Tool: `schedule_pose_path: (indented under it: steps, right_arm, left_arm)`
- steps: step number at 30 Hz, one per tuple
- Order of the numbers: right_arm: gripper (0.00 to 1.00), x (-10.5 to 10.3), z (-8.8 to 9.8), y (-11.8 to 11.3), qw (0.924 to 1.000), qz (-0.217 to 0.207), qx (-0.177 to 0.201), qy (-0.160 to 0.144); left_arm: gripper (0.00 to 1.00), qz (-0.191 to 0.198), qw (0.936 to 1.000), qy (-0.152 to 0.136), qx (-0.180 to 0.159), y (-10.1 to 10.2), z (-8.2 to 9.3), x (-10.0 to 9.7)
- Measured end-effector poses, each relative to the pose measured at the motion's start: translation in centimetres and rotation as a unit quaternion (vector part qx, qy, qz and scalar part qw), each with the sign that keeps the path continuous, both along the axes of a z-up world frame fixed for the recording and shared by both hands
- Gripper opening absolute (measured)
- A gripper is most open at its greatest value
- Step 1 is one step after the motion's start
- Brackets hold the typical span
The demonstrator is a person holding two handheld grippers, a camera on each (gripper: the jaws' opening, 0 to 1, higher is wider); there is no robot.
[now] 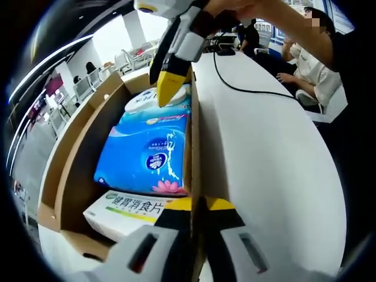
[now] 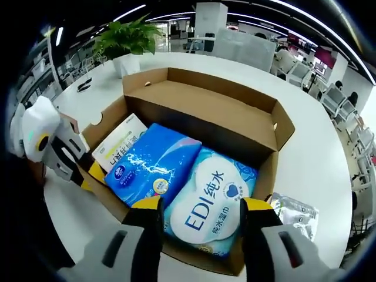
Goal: Operate the shoe box by opening the lid, removing the specified soft item, and placing it in the target area until the item is outside and the box remains undamaged.
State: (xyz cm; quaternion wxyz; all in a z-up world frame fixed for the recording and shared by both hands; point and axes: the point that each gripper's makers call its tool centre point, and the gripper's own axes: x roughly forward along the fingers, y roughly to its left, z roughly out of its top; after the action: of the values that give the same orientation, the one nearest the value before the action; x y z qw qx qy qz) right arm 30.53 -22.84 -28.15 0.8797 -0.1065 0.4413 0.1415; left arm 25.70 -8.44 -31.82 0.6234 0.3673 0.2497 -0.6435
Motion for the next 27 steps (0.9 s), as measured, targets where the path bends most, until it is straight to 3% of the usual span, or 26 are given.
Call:
schedule_pose_path:
  steps: [5, 11, 16, 20, 27]
  right_arm:
    - [0.53, 0.2, -0.8, 0.3, 0.9999, 0.005, -0.01, -0.002]
    - [0.53, -0.5, -0.3, 0.5, 0.9997, -0.011, -0.014, 0.017]
    - [0.52, 0.2, -0.4, 0.1, 0.9991, -0.024, -0.02, 0.027]
    - [0.52, 0.5, -0.4, 0.2, 0.9986, -0.037, -0.022, 0.032]
    - [0.54, 0.7, -1.1, -0.7, 0.9943, -0.065, -0.074, 0.043]
  left_arm:
    - [0.03, 0.0, 1.0, -0.005, 0.003, 0.0, -0.2, 0.8]
    - [0.03, 0.001, 1.0, -0.006, 0.004, -0.4, -0.2, 0.9]
    - [0.03, 0.0, 1.0, -0.003, 0.002, -0.6, -0.3, 1.5]
    - [0.03, 0.0, 1.0, -0.003, 0.0, -0.3, -0.1, 0.4]
    - [0.03, 0.0, 1.0, -0.005, 0.002, -0.2, -0.1, 0.2]
